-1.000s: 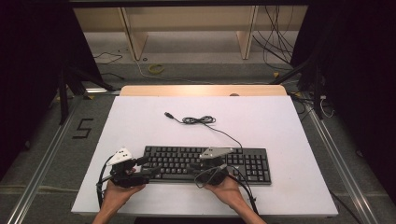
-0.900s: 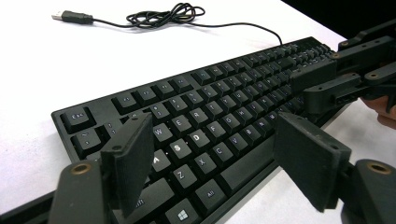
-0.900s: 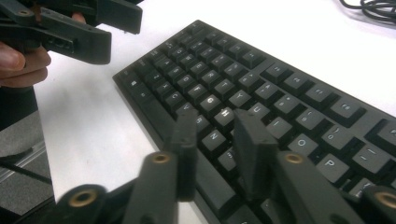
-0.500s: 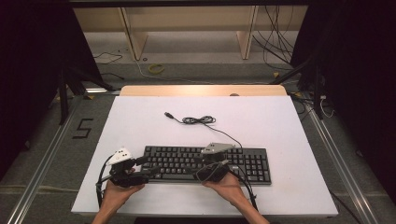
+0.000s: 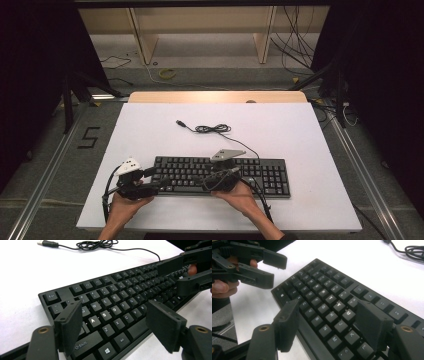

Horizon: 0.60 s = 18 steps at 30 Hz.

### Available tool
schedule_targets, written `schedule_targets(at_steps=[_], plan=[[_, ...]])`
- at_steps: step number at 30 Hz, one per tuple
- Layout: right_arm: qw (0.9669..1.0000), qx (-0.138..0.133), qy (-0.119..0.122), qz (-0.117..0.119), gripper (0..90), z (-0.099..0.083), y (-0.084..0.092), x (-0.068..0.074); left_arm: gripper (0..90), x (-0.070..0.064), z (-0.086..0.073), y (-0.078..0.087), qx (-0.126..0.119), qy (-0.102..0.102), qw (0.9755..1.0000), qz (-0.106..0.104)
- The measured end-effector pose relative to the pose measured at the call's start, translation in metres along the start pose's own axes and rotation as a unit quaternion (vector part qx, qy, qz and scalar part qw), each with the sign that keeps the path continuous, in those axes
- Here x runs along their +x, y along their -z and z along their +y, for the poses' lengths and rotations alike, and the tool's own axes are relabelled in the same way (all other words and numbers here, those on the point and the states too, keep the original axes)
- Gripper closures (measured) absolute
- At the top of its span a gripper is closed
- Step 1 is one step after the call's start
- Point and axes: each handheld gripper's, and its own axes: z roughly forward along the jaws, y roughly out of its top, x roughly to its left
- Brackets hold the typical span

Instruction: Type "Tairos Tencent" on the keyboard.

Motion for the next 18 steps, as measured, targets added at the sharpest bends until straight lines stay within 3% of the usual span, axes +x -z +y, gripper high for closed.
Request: schedule_targets(at_steps=[8, 18], plan=[[1.0000, 0.002, 0.000, 0.000, 36.3, 0.005, -0.007, 0.001, 36.3, 0.003, -0.001, 0.000, 0.011, 0.012, 0.9998, 0.007], [1.0000, 0.009, 0.001, 0.002, 36.2, 0.013, -0.019, 0.003, 59.3, 0.007, -0.003, -0.001, 0.038, 0.012, 0.9989, 0.026]])
